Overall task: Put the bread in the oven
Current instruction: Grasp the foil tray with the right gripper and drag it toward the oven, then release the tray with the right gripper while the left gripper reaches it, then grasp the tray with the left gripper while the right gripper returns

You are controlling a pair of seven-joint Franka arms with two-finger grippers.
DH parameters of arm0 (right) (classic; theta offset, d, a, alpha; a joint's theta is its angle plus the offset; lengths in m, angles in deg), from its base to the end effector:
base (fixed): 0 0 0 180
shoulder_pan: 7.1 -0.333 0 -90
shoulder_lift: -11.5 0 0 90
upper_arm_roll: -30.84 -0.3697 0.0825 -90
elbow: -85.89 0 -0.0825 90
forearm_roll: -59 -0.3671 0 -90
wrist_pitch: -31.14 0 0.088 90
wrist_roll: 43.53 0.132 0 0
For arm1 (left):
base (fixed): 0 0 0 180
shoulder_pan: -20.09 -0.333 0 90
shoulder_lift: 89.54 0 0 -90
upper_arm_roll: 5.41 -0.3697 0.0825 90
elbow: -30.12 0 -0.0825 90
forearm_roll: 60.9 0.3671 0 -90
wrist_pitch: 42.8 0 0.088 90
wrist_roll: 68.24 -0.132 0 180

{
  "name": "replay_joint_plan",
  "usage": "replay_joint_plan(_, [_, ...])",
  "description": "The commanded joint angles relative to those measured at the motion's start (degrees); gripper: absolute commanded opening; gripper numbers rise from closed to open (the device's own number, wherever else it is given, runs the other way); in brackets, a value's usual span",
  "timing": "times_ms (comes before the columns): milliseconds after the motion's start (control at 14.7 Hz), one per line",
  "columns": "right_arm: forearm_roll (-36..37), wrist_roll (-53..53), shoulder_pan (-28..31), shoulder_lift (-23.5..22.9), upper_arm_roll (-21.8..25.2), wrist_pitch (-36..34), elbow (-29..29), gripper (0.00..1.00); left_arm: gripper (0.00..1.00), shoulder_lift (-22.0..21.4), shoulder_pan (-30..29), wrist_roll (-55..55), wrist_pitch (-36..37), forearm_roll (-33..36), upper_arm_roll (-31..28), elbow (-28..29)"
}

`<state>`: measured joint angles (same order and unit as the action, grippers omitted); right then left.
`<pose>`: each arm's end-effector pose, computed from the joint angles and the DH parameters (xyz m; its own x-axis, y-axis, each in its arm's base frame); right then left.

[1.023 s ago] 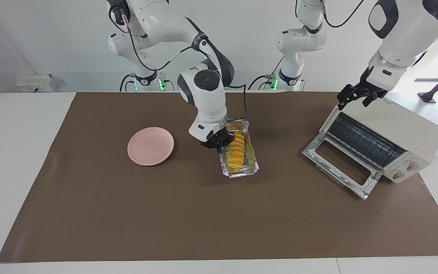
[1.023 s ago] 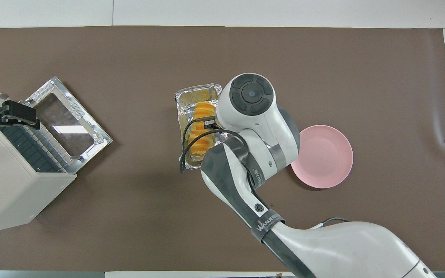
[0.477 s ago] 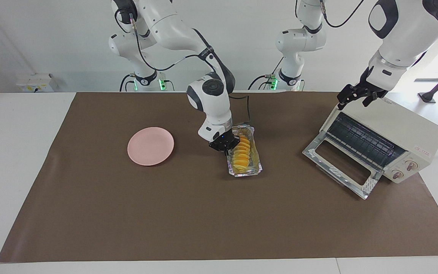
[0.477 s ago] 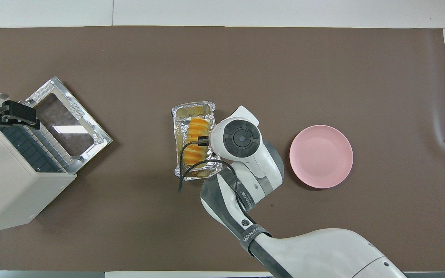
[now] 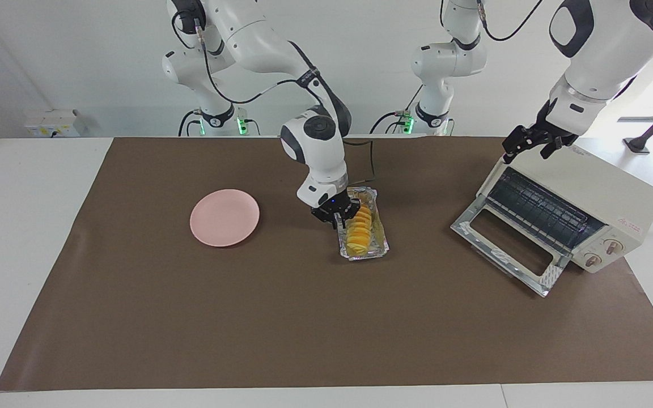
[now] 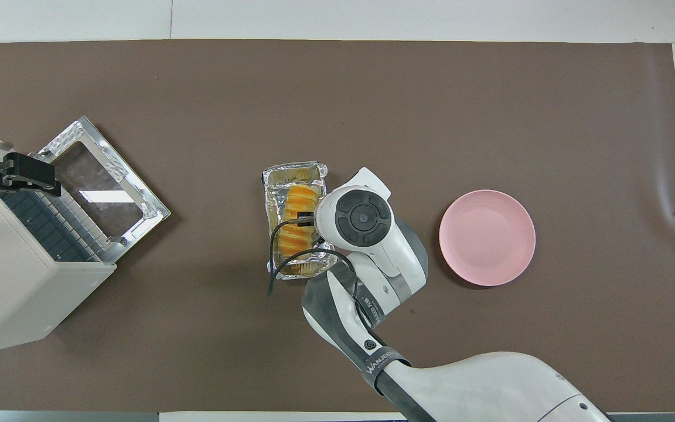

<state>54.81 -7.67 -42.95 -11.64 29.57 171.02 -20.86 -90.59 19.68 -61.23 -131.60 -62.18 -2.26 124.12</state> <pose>0.5305 0.4015 0.3538 0.9941 -0.0400 0.1011 -0.0242 -0.9879 -0.1529 0.5240 -0.0284 0.6296 0.9945 0.0742 -0.0744 0.0753 -0.9971 0.0123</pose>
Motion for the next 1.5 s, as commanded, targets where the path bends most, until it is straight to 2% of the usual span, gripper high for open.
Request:
replay_joint_plan(0, [-0.8,1.9,0.5,2.9,0.3,-3.3,-0.9,1.00,1.00,-0.2,0.6,0.2,-0.2,-0.8,-0.2,-0.5])
replay_joint_plan(273, [-0.8,-1.0,6.3,4.8,0.7,-14.1,5.3,1.00,1.00,-0.1,3.8,0.7,-1.7,-0.8,-0.2,0.1])
replay_joint_plan(409, [-0.7,-6.8,10.6,6.5,0.7,-15.4,5.7,1.00,1.00,0.8,6.9,2.0,-2.5,-0.6,-0.2,0.2])
replay_joint_plan(614, [-0.8,-18.4,15.7,9.2,0.7,-19.3,5.7,1.00,1.00,1.9,12.1,9.1,-8.3,-0.5,-0.2,1.7])
replay_joint_plan(818, [-0.7,-27.7,20.3,11.7,0.8,-22.6,5.7,1.00,1.00,7.9,18.7,17.1,-10.1,0.2,-0.2,0.0])
replay_joint_plan(1159, [-0.2,-40.5,26.9,14.6,0.9,-25.2,5.7,1.00,1.00,16.6,26.9,28.7,-19.6,0.6,-0.2,-0.4])
replay_joint_plan(1432, [-0.1,-46.8,31.2,17.2,0.9,-27.8,5.7,1.00,1.00,19.7,32.0,33.8,-23.1,0.4,-0.2,-0.4])
